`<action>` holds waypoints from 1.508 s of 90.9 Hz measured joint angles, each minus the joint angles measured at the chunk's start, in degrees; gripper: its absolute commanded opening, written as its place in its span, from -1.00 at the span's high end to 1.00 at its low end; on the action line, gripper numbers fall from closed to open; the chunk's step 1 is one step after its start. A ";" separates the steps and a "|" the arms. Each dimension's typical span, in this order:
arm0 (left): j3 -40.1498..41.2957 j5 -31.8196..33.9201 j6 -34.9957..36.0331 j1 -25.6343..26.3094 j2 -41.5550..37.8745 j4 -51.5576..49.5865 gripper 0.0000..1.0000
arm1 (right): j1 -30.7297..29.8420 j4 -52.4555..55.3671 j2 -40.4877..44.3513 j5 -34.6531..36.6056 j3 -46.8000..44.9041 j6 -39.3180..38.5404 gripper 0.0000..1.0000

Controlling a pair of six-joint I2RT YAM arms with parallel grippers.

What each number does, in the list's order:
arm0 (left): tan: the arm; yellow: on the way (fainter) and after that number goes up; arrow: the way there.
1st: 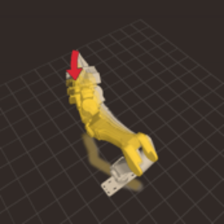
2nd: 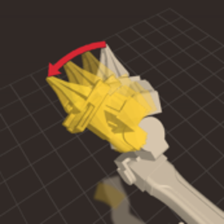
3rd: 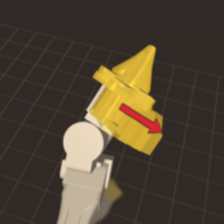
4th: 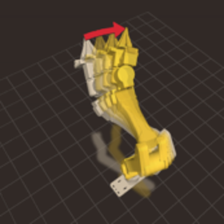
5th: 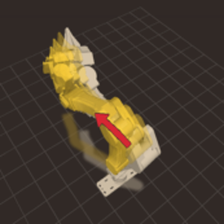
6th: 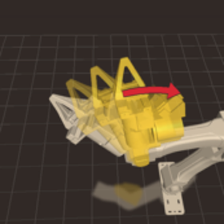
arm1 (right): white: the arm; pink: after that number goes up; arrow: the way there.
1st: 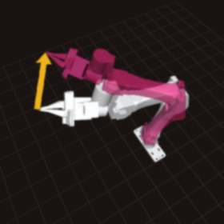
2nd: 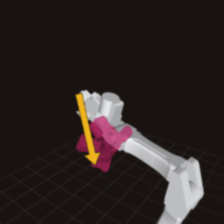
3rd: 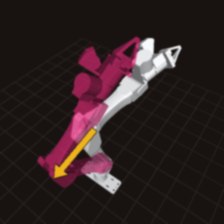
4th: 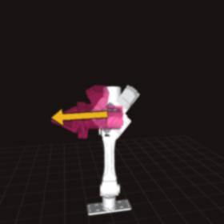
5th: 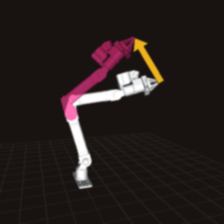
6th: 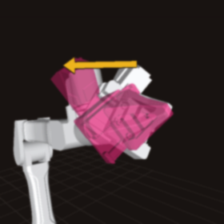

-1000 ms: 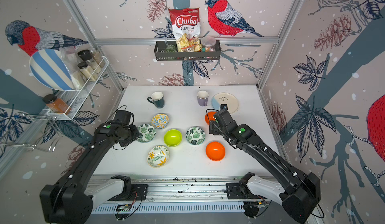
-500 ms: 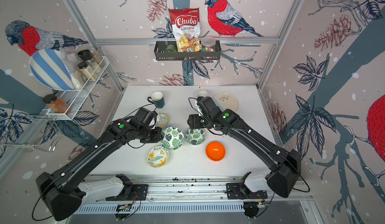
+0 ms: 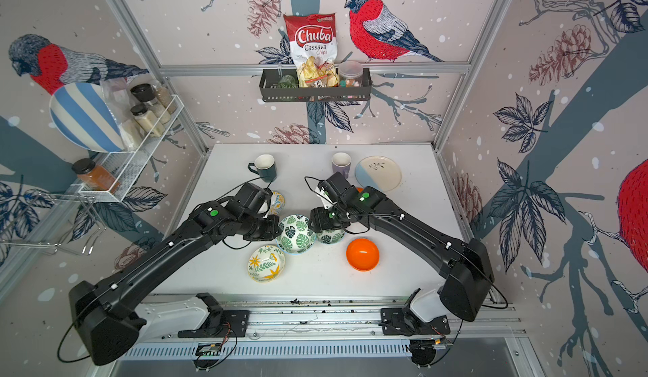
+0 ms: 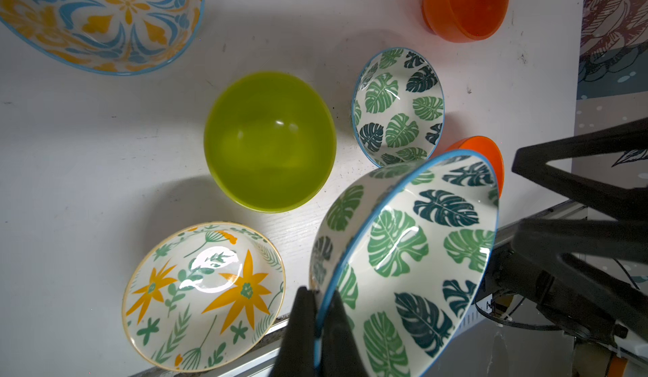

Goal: Stack the bowls
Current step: Place the bowl on the bowl.

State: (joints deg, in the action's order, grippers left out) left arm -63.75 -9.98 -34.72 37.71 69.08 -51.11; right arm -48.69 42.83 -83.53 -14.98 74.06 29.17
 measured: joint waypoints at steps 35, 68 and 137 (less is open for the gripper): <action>0.96 -1.01 -0.92 0.04 -0.42 2.03 1.00 | -0.72 -2.03 -3.21 -3.04 -1.86 0.94 0.78; -0.46 2.91 -2.84 0.09 -2.49 1.90 -0.90 | 7.63 -4.00 -0.37 -5.75 -5.33 3.21 1.00; 12.90 21.09 -14.93 -1.73 -18.82 -8.72 -0.73 | 16.13 -2.38 -8.31 -1.68 -9.70 3.26 1.00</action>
State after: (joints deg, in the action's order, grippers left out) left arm -50.85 11.11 -49.65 35.99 50.26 -59.83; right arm -32.56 40.45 -91.83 -16.67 64.36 32.42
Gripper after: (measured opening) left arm 0.869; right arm 0.057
